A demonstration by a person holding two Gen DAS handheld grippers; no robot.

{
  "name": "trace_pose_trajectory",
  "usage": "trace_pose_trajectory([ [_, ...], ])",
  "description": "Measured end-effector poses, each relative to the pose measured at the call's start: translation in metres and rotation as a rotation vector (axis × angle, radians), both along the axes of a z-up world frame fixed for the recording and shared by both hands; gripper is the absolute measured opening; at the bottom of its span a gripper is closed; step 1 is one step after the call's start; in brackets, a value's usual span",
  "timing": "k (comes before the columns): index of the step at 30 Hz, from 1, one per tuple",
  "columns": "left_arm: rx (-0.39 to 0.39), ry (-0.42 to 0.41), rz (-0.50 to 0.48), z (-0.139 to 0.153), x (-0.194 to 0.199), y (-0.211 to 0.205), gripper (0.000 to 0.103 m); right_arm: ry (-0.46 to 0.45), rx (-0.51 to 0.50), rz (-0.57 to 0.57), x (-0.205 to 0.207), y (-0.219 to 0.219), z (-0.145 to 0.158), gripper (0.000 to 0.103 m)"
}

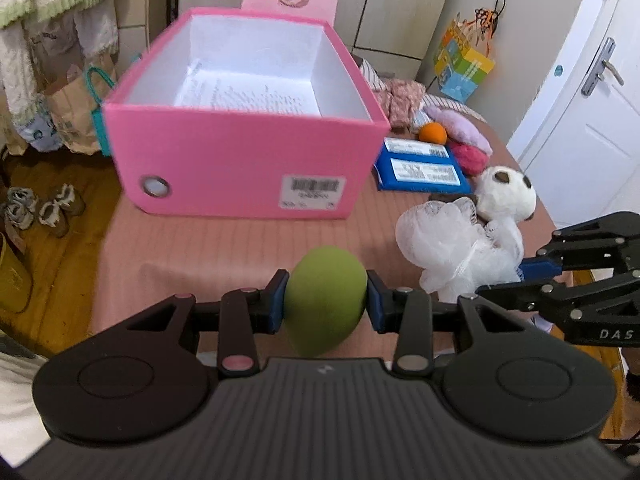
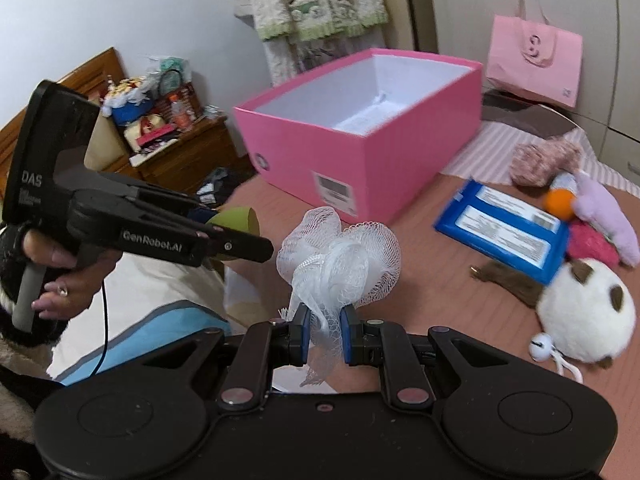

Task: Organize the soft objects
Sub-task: 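Carry the green sponge with the left gripper while the right gripper carries the mesh puff to the pink box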

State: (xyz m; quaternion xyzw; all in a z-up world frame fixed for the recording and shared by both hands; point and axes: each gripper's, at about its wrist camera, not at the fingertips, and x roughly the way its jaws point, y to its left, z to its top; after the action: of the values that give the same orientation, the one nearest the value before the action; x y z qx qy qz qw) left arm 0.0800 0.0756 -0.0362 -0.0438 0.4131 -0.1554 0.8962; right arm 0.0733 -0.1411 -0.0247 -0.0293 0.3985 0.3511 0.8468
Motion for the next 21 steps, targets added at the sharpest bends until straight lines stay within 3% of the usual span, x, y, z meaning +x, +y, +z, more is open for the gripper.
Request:
trace_pose_trajectory([
  [13,-0.044,-0.065,-0.033,0.066,0.031,0.03,0.039,-0.122,0.032,0.025,0.027,0.036,0.071,0.02],
  [17,0.011,-0.125,-0.065,0.084,0.054,0.024,0.039,-0.161,0.017,0.017,0.049,0.042,0.09,0.02],
  [21,0.011,-0.159,-0.079,0.094,0.09,0.022,0.039,-0.168,-0.013,0.002,0.082,0.049,0.1,0.02],
])
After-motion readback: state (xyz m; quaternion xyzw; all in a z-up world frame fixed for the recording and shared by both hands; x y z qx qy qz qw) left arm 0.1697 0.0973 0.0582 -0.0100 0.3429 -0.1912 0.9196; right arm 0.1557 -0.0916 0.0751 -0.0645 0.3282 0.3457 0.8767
